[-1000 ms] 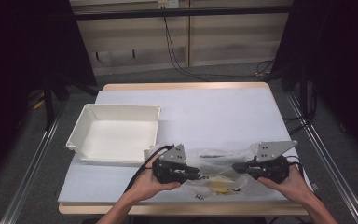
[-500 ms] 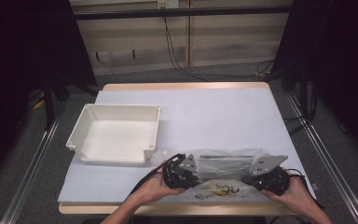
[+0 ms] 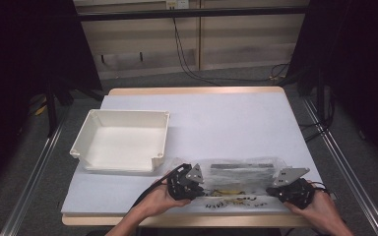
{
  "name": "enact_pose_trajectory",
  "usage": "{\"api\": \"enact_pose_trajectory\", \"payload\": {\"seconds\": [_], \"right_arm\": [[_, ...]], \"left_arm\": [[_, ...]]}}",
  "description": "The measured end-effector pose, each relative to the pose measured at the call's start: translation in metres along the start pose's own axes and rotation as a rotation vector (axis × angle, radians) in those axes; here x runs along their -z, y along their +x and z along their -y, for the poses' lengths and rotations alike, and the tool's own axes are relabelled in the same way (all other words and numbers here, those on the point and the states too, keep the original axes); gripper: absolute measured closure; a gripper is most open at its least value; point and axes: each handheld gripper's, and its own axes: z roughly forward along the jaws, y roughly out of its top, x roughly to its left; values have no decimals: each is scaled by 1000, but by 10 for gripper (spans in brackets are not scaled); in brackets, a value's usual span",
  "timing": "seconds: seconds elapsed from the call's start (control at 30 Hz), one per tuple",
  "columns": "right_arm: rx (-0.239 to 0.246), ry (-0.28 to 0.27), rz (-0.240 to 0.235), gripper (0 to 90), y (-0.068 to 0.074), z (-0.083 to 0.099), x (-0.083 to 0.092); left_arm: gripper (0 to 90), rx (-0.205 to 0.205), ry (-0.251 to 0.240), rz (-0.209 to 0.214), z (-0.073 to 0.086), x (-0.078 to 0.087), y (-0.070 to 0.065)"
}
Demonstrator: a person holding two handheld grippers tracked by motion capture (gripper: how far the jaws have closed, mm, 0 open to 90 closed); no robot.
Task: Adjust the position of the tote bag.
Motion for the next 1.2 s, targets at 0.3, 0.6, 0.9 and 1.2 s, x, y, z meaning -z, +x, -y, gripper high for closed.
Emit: {"api": "enact_pose_trajectory", "payload": {"seconds": [0.3,0.6,0.9,1.2], "right_arm": [[-36,4,16,900,-5,9,5],[-86,4,35,900,-9,19,10],[-126,-2,58,900,-16,26,14],[-176,-8,127,900,-26,39,20]], "left_arm": [[876,9,-15,-3,11,6,0],[900,39,-36,24,24,13,2],[900,87,-34,-10,41,25,11],[900,103,-30,-26,49,31,11]]}}
